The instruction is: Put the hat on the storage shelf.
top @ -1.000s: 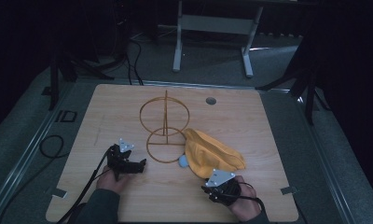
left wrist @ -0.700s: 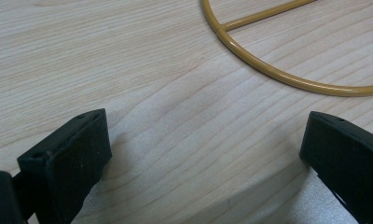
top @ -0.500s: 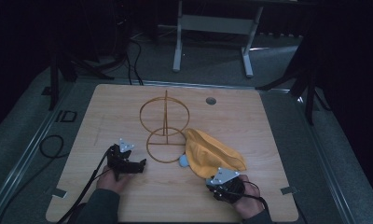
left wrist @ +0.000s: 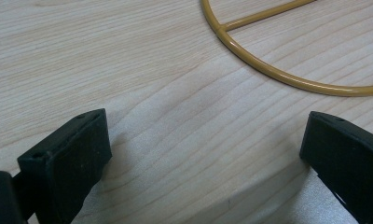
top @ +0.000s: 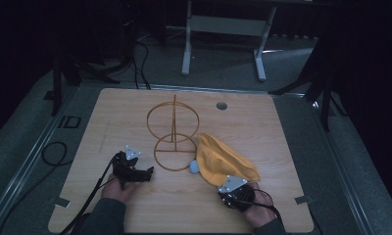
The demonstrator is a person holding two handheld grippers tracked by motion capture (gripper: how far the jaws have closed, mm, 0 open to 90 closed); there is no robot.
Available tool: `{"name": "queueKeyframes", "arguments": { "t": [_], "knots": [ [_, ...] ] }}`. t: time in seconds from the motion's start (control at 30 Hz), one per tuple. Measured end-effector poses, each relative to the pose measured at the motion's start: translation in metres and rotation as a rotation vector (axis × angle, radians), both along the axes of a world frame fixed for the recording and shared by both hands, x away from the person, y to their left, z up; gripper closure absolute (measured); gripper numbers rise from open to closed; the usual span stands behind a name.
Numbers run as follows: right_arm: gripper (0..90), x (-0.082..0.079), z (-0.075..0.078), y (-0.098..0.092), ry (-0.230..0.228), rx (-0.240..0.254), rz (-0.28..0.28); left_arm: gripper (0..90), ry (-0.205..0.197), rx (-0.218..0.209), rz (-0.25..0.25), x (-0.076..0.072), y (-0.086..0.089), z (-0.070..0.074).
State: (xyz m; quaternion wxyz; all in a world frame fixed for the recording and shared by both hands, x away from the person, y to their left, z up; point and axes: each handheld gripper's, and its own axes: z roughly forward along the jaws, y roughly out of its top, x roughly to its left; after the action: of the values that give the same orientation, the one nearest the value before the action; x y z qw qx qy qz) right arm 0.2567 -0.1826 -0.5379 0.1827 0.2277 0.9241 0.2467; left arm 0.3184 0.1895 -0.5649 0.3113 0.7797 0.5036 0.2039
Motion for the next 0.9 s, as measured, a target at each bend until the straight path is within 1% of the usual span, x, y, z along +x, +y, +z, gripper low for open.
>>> {"name": "queueKeyframes", "arguments": {
  "t": [0.07, 0.1, 0.13, 0.17, 0.3, 0.47, 0.5, 0.53, 0.63, 0.7, 0.73, 0.77, 0.8, 0.83, 0.9],
  "knots": [
    [79.5, -0.002, 0.002, 0.001, -0.008, 0.002, -0.002, 1.9, 0.000, 0.000, 0.000, 0.000, 0.000, 0.000],
    [82.8, -0.004, 0.004, 0.002, -0.037, -0.002, 0.000, 1.9, 0.001, 0.000, 0.000, 0.000, 0.000, 0.000],
    [82.8, -0.004, 0.004, 0.002, -0.037, -0.002, 0.000, 1.9, 0.000, 0.000, 0.000, 0.000, 0.000, 0.000],
    [83.8, -0.006, 0.005, 0.002, -0.049, -0.004, 0.002, 1.9, 0.001, 0.001, 0.000, 0.000, 0.000, 0.000],
    [84.3, -0.007, 0.008, 0.001, -0.055, 0.008, 0.003, 1.8, 0.000, 0.000, -0.001, 0.000, 0.000, 0.000],
    [84.5, -0.008, 0.019, -0.001, -0.071, 0.030, 0.004, 1.9, 0.000, 0.000, 0.000, 0.000, 0.000, 0.000],
    [84.5, -0.008, 0.019, -0.001, -0.071, 0.030, 0.004, 1.9, 0.001, 0.000, 0.000, 0.000, 0.000, 0.000],
    [84.5, -0.009, 0.025, -0.002, -0.082, 0.040, 0.002, 1.8, 0.000, 0.000, 0.000, 0.000, 0.000, 0.000],
    [84.7, -0.009, 0.029, -0.002, -0.091, 0.046, -0.002, 1.8, 0.000, 0.000, 0.000, 0.000, 0.000, 0.000],
    [84.8, -0.010, 0.035, -0.003, -0.117, 0.062, -0.009, 1.8, 0.000, 0.000, 0.000, 0.000, 0.000, 0.000],
    [85.0, -0.010, 0.040, -0.004, -0.129, 0.075, -0.012, 1.8, 0.000, 0.000, 0.000, 0.000, 0.000, 0.000],
    [85.0, -0.010, 0.040, -0.004, -0.129, 0.075, -0.012, 1.8, 0.001, 0.000, 0.000, 0.000, 0.000, 0.000],
    [85.2, -0.009, 0.045, -0.005, -0.139, 0.086, -0.016, 1.8, 0.001, 0.001, 0.000, 0.000, 0.000, 0.000],
    [85.2, -0.009, 0.045, -0.005, -0.139, 0.086, -0.016, 1.8, 0.002, 0.001, 0.000, 0.000, 0.000, 0.000],
    [85.2, -0.009, 0.050, -0.006, -0.151, 0.096, -0.020, 1.9, 0.001, 0.001, 0.000, 0.000, 0.000, 0.000]
  ]
}}
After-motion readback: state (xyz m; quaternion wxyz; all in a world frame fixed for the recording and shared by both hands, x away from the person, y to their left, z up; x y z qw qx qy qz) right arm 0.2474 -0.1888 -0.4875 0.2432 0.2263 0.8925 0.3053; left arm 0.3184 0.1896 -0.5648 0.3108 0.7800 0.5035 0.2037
